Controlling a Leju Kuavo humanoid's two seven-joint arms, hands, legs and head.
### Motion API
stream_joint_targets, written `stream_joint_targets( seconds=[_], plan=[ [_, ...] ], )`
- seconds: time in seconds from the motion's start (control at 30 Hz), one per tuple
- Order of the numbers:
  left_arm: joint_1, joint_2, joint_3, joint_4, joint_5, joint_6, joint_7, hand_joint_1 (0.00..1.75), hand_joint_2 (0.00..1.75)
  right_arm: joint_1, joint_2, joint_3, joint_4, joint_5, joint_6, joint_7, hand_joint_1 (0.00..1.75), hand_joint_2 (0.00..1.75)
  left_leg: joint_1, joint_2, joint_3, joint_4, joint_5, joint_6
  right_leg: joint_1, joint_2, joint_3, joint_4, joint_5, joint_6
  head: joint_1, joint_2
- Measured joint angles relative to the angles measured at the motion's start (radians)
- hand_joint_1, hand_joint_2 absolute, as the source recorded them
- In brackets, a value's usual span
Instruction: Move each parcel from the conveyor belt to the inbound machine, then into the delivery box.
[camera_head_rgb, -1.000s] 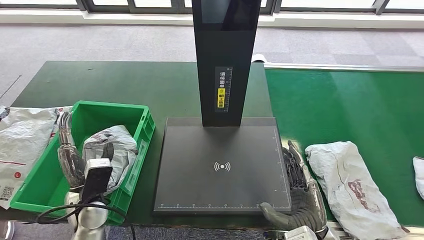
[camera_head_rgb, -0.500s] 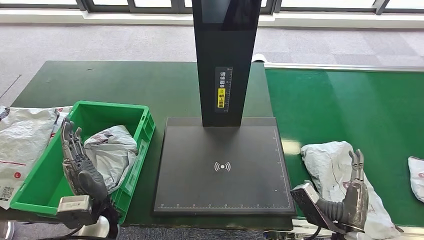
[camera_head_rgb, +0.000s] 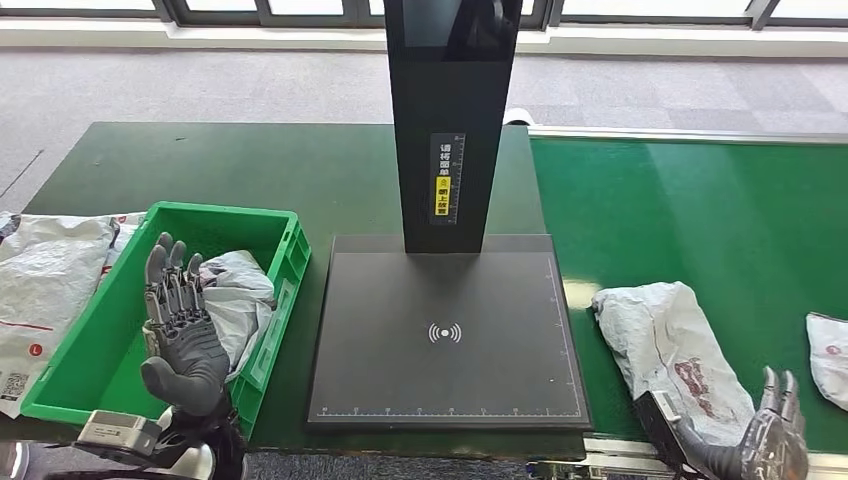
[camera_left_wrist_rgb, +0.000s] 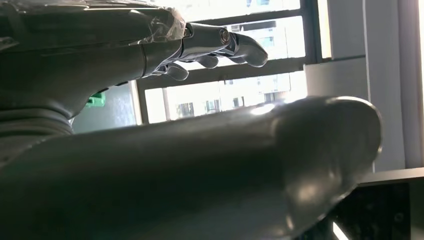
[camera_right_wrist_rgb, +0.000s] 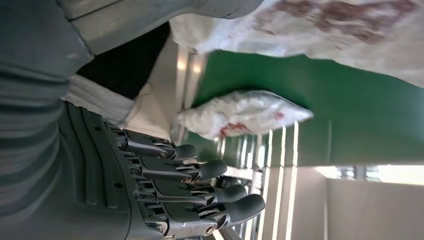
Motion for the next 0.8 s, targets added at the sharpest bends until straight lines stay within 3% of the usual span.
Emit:
stream_joint_targets(
  seconds=[0.27, 0.53, 0.8],
  plan=[
    [0.0, -0.016, 0.0, 0.022, -0.015, -0.054, 0.0, 0.0, 0.0, 0.016, -0.01, -0.033, 0.095, 0.003, 0.14, 0.124, 0.0, 1.75, 0.0, 0.0, 0.0, 0.0, -0.001, 0.0, 0.0, 0.0, 0.0, 0.0, 0.0, 0.0, 0.0, 0.0],
    [-0.008, -0.027, 0.0, 0.05, -0.039, -0.071, 0.007, 0.0, 0.0, 0.006, -0.042, -0.02, 0.245, 0.004, 0.169, 0.179, 0.0, 1.75, 0.0, 0.0, 0.0, 0.0, 0.0, 0.0, 0.0, 0.0, 0.001, 0.0, 0.0, 0.0, 0.0, 0.0],
    [-0.012, -0.033, 0.004, 0.058, -0.055, -0.069, 0.018, 0.0, 0.0, -0.05, -0.069, 0.026, 0.382, 0.004, -0.035, 0.149, 0.0, 1.75, 0.0, 0.001, -0.006, 0.0, -0.001, 0.0, 0.0, 0.001, 0.001, 0.0, 0.0, 0.0, 0.0, 0.0]
  ],
)
